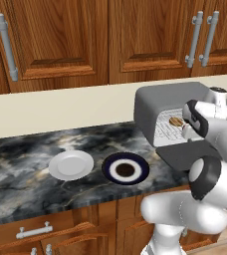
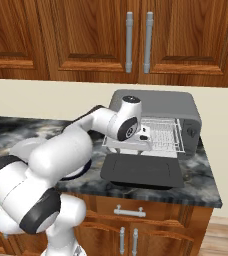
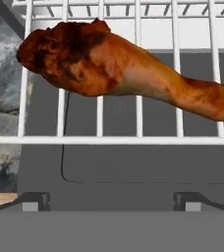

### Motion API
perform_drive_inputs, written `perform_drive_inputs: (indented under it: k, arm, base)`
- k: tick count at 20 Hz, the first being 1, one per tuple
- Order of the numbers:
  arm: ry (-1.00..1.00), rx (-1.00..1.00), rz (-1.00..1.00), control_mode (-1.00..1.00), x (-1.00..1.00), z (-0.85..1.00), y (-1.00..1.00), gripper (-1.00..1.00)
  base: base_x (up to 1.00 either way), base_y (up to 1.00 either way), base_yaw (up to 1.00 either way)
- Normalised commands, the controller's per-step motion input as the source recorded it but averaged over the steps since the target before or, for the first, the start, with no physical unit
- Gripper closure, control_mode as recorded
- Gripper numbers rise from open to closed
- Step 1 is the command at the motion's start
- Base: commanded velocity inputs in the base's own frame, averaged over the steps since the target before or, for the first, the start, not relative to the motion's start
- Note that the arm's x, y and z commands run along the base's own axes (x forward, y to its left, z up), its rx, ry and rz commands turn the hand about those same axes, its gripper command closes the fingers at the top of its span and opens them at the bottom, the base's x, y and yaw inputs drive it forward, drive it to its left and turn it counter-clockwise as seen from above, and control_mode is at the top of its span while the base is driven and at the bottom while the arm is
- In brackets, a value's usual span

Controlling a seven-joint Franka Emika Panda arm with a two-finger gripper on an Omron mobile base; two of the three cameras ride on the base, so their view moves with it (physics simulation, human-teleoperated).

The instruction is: Open the toaster oven door. Place the bread on the bottom rack in the toaster oven and place the chicken drumstick on the top rack.

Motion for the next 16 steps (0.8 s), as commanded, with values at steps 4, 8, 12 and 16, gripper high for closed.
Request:
perform_drive_inputs:
  k: [4,8,12,16]
  arm:
    - [0.0,0.06,-0.1,-1.0,0.28,-0.13,0.0,-1.0]
    - [0.0,0.02,-0.05,-1.0,0.26,-0.11,-0.04,-1.0]
    - [-0.02,0.01,0.0,-1.0,0.14,-0.16,-0.15,-1.0]
    - [-0.06,0.0,0.0,-1.0,0.14,-0.11,-0.16,-1.0]
  base:
    - [0.0,0.0,0.0]
    - [0.0,0.0,0.0]
    - [0.0,0.0,0.0]
    - [0.0,0.0,0.0]
